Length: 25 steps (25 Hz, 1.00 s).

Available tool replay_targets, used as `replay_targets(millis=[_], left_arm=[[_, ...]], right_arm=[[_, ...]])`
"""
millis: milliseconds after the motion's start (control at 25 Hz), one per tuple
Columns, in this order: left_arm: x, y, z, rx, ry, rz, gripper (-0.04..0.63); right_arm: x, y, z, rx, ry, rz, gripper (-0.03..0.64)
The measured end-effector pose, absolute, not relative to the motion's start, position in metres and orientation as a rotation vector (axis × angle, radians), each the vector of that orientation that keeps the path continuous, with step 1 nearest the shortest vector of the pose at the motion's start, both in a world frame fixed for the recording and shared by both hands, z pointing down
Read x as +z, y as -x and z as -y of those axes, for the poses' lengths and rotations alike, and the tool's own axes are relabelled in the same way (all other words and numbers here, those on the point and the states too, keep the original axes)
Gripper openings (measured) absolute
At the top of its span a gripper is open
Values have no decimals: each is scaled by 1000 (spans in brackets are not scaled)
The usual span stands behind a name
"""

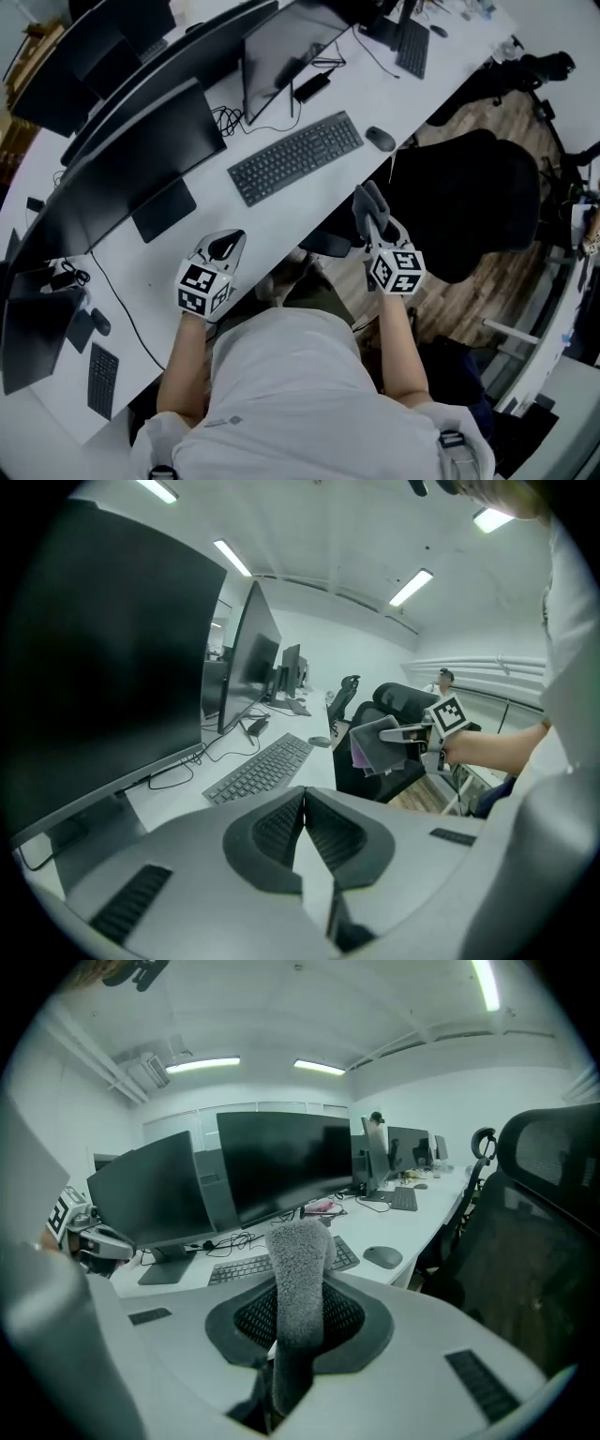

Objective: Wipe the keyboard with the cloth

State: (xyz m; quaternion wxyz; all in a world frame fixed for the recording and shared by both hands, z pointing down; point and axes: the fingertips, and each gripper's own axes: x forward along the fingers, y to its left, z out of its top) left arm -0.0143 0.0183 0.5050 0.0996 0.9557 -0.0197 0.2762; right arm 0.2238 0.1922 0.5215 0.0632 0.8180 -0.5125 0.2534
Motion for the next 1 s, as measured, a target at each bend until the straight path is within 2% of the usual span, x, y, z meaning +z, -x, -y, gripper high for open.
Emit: replay_targets(millis=[480, 1000], left_arm=[[519, -45, 11, 886, -2611, 458, 2], [530, -79, 5, 903, -2500, 678, 2]], right_arm=[[566, -361, -122, 885, -2217, 1663, 60], [610, -440, -67, 902, -2062, 1710, 60]])
